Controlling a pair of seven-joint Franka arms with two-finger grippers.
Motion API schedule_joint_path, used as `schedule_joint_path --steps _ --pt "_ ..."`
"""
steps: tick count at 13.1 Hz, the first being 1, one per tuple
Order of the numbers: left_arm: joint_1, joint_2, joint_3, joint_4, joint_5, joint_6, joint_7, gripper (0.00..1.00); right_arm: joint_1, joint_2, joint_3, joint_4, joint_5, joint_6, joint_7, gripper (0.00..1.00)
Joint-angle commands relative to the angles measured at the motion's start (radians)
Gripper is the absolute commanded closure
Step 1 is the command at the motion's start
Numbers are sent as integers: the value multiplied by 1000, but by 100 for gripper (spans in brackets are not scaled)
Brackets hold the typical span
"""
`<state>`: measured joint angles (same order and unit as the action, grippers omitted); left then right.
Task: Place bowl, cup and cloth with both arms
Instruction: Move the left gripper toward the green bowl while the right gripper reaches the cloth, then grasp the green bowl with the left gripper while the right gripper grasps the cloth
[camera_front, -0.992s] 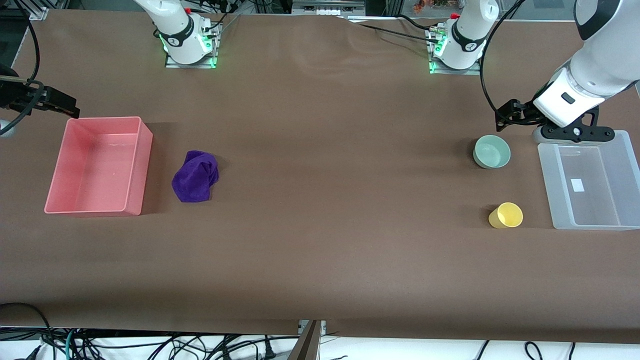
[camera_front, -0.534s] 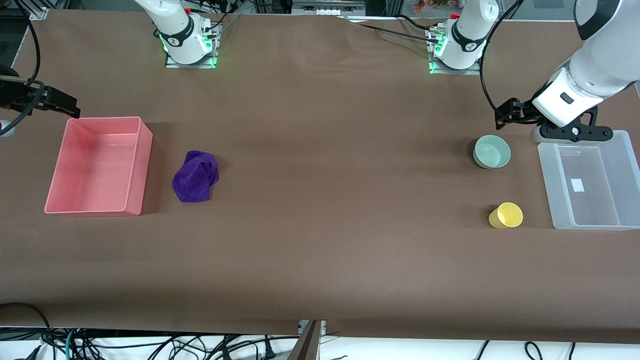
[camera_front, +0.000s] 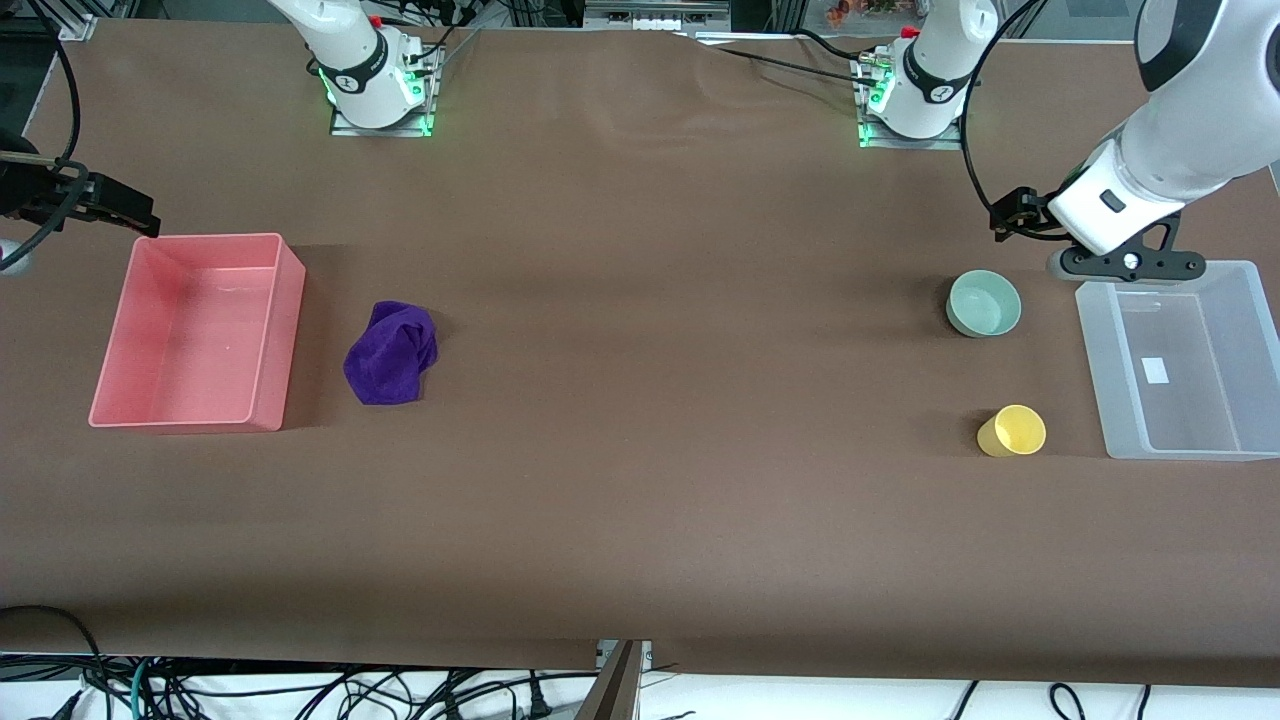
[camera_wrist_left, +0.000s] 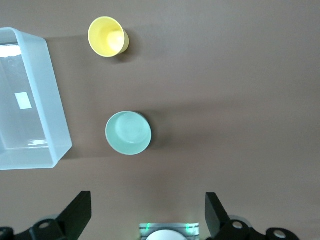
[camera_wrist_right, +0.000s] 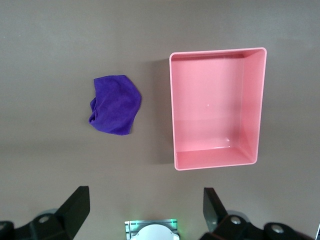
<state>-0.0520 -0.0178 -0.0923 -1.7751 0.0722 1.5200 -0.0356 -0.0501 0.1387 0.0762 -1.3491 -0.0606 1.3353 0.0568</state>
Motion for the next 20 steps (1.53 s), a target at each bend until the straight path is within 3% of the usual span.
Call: schedule_joint_path --steps 1,4,9,12,15,18,19,20 --pt "12 36 -12 -12 27 -61 136 0 -1 16 4 -2 27 16 11 0" --pt "58 99 -12 -56 38 -14 328 0 -1 80 4 -7 25 33 9 0" --pt "165 125 -10 -326 90 450 658 0 16 264 7 -21 28 45 -6 0" --pt "205 172 -10 -458 176 730 672 0 53 302 8 -192 53 262 15 0" --pt "288 286 -14 -478 196 867 790 3 59 308 66 -355 87 467 183 0" --pt "305 305 -17 -552 193 917 801 12 93 358 82 -432 81 588 271 0" --pt "305 306 -18 -572 193 919 803 20 96 367 82 -465 81 634 273 0" --pt "305 309 -17 -580 193 921 810 40 102 374 82 -505 79 692 273 0"
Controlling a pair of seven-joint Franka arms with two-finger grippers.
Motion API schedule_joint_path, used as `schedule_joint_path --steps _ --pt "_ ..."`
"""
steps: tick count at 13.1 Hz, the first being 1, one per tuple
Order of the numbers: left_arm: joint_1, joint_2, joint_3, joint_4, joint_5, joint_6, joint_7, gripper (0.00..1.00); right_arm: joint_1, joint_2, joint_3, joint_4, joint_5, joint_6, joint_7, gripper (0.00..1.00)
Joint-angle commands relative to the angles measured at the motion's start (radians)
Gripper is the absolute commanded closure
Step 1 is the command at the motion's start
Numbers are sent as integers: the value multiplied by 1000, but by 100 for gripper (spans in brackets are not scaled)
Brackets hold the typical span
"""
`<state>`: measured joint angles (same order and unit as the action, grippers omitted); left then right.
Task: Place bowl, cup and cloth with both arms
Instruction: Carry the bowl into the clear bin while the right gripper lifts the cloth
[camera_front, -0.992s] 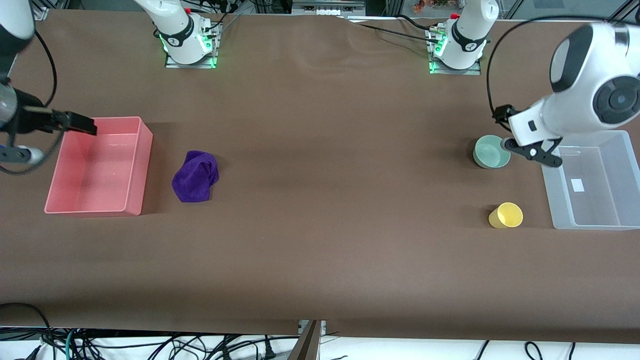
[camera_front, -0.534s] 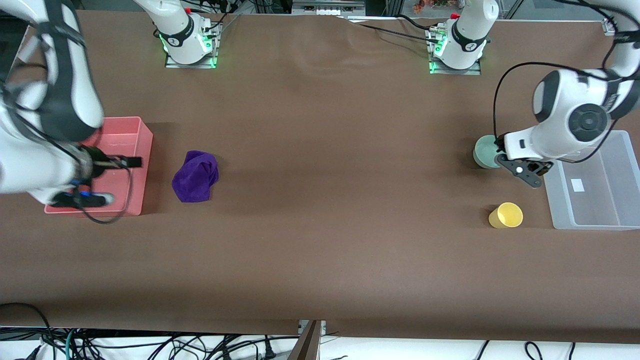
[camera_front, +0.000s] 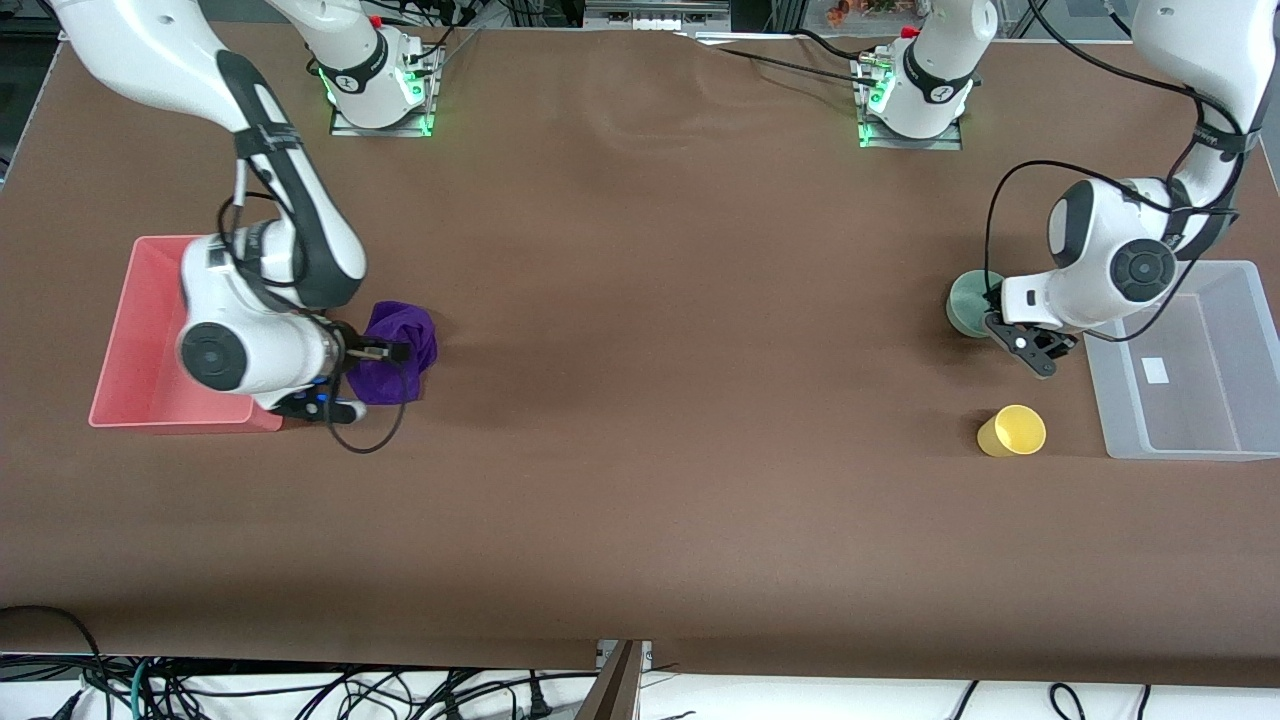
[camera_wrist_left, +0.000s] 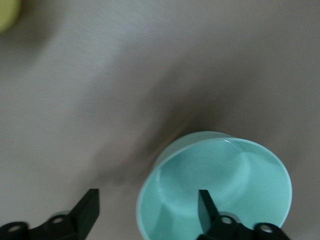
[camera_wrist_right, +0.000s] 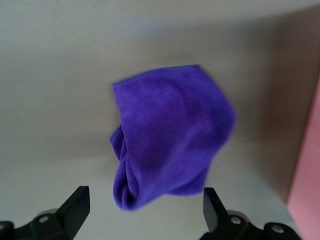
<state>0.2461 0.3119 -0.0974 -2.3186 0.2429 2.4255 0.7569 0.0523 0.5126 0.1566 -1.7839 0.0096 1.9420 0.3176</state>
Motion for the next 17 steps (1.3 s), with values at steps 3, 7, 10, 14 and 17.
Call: schedule_joint_path --steps 3,7,10,14,17 --pt "7 -19 -13 -30 22 15 74 100 0 12 3 -144 6 191 11 0" --pt "5 -40 -16 -19 22 6 78 100 3 23 3 -137 1 176 3 100" --pt "21 -93 -13 71 9 -93 76 100 1 12 4 -71 -2 74 -11 100" --pt "57 -45 -12 443 9 -523 78 100 -11 -31 -8 153 -7 -298 -107 100" --pt "142 45 -5 631 22 -568 232 100 -37 -39 -69 314 -5 -526 -263 100"
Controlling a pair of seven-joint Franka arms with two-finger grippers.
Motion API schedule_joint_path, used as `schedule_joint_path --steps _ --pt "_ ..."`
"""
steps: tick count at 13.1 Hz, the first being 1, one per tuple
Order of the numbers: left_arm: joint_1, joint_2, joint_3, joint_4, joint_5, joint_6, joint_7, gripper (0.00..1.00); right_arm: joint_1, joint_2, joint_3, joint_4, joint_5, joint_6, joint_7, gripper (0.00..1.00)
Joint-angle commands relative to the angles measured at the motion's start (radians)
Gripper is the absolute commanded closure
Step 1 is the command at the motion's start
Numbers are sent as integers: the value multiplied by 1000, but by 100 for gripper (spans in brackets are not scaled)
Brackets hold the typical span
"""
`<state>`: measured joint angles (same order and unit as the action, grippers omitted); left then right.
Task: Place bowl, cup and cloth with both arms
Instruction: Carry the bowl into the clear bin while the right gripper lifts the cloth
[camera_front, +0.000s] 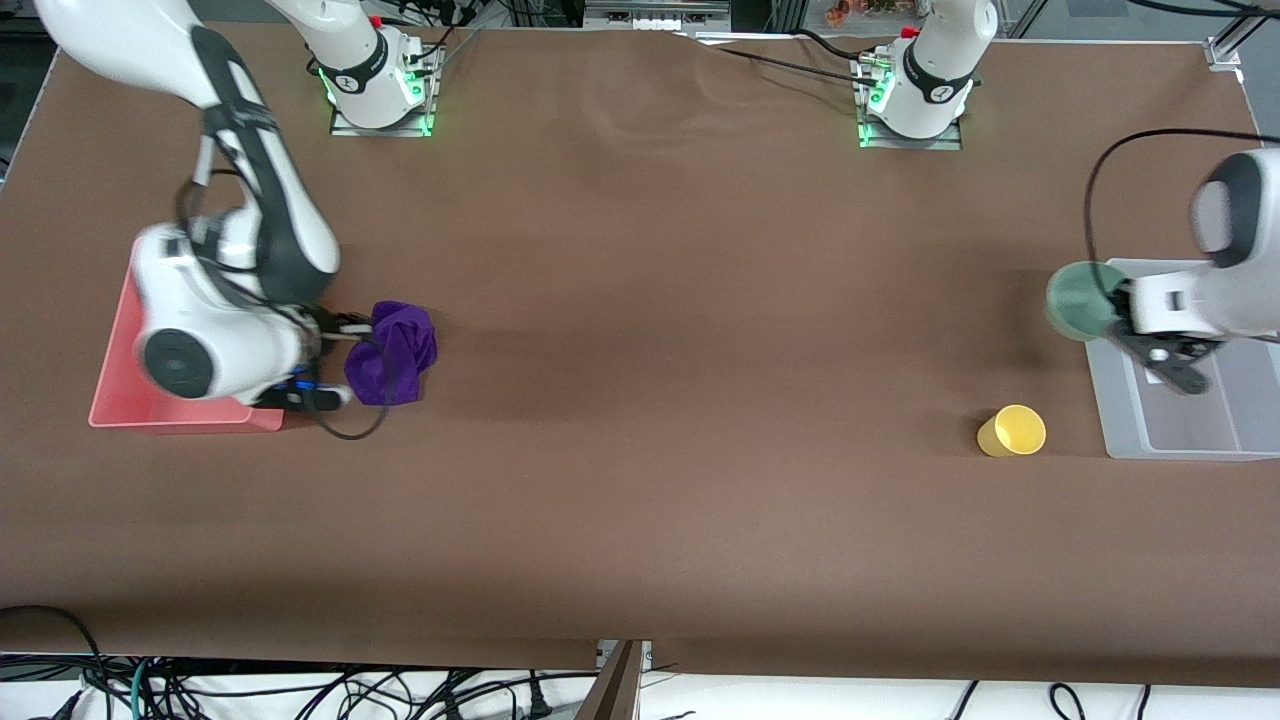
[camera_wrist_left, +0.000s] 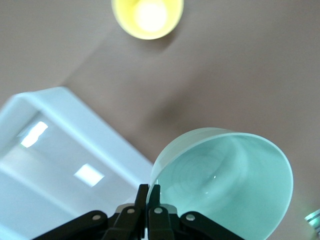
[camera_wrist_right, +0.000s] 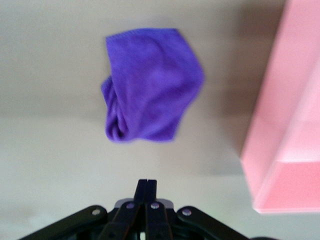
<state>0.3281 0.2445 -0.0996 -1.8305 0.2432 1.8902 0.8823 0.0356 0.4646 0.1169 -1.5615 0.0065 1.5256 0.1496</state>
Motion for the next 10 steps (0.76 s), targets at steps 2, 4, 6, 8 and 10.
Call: schedule_joint_path --steps 2,4,6,8,10 --pt "141 269 -3 310 18 -33 252 100 -22 9 -59 98 3 -131 -122 100" --pt "222 395 -3 388 8 -20 326 100 -16 19 -51 77 16 -63 -99 100" --pt "271 482 -3 395 10 111 343 100 -11 25 -23 -13 20 83 -21 0" --pt "298 527 -5 392 7 177 362 100 -11 25 16 -121 20 247 43 0" --pt "308 536 -5 392 -11 179 362 40 -10 34 46 -219 18 405 125 0"
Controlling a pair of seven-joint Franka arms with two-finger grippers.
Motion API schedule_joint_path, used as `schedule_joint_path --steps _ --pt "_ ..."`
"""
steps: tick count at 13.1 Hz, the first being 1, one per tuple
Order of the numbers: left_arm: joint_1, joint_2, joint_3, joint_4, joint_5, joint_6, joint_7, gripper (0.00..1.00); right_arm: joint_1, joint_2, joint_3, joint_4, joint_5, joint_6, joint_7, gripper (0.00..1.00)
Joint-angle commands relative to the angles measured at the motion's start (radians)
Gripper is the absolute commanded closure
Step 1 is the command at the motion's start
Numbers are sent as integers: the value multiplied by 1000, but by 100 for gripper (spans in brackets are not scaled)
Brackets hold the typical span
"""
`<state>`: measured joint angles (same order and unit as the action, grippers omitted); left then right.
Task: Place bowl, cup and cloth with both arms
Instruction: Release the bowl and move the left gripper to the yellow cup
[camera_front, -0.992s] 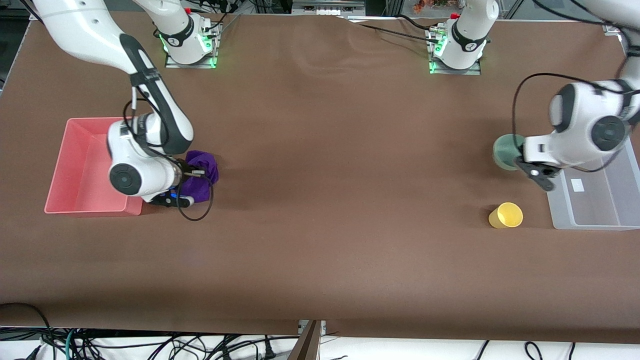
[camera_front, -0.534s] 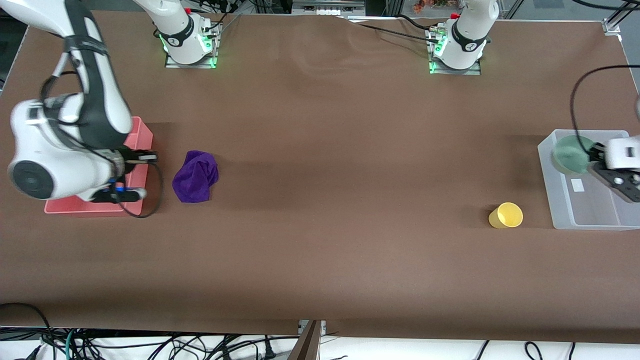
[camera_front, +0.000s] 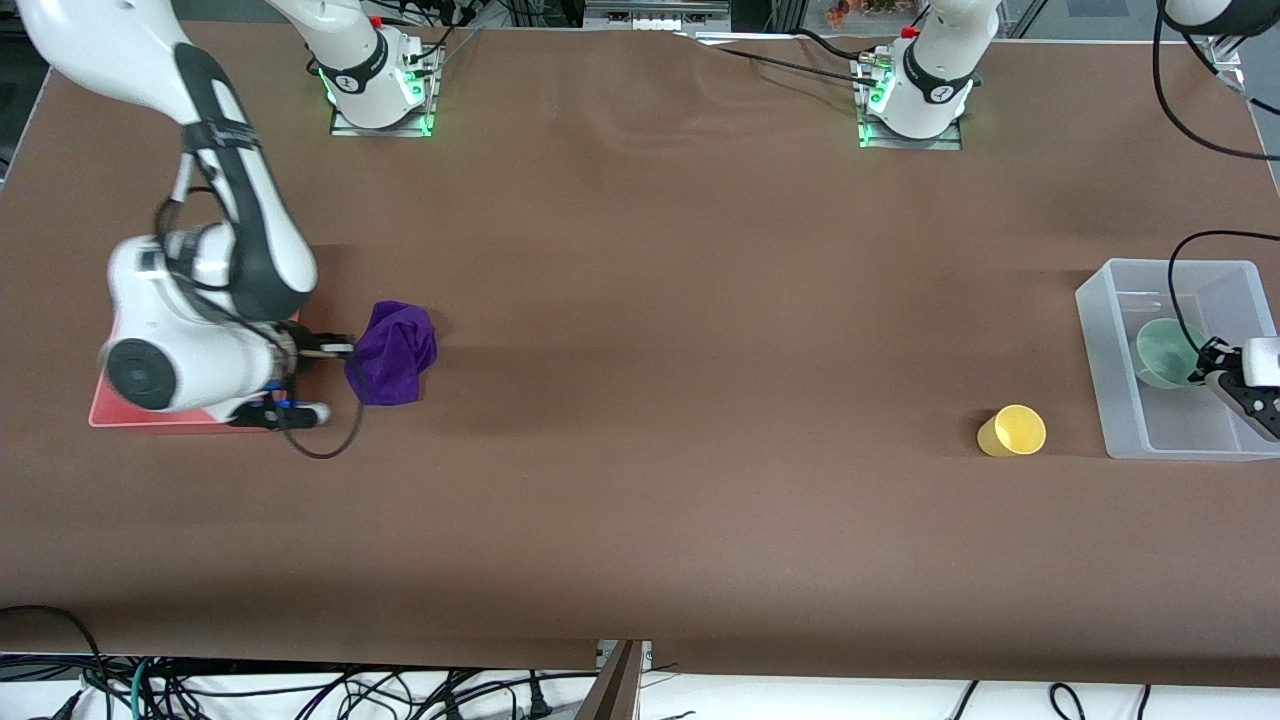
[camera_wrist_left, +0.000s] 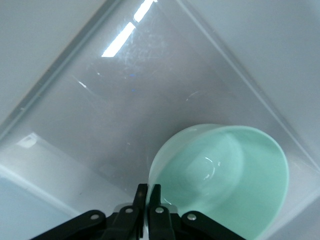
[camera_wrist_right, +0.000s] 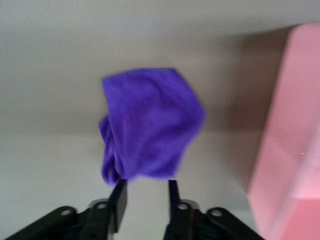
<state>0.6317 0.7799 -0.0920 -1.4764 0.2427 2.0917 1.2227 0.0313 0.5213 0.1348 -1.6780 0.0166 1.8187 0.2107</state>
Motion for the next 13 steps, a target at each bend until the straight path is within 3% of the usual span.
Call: schedule_joint_path --steps 1,5,6,7,8,9,13 --pt "9 -5 -12 39 -26 -27 29 0 -5 -14 32 -127 8 151 70 0" --pt "-17 -118 -64 71 -87 -93 37 0 4 11 32 -183 6 220 68 1" --pt "-17 -145 -90 99 -167 -119 34 0 4 11 32 -209 2 252 68 31" --pt "-21 -152 -109 114 -224 -142 21 0 4 11 34 -218 2 260 68 70" --pt "-24 -152 -145 140 -252 -147 -23 0 4 11 34 -221 2 258 68 93" --pt "-44 -152 -184 156 -244 -153 -98 0 4 11 34 -223 2 255 68 100" --pt "-187 -116 -193 134 -256 -180 -588 0 4 11 34 -220 0 246 58 100"
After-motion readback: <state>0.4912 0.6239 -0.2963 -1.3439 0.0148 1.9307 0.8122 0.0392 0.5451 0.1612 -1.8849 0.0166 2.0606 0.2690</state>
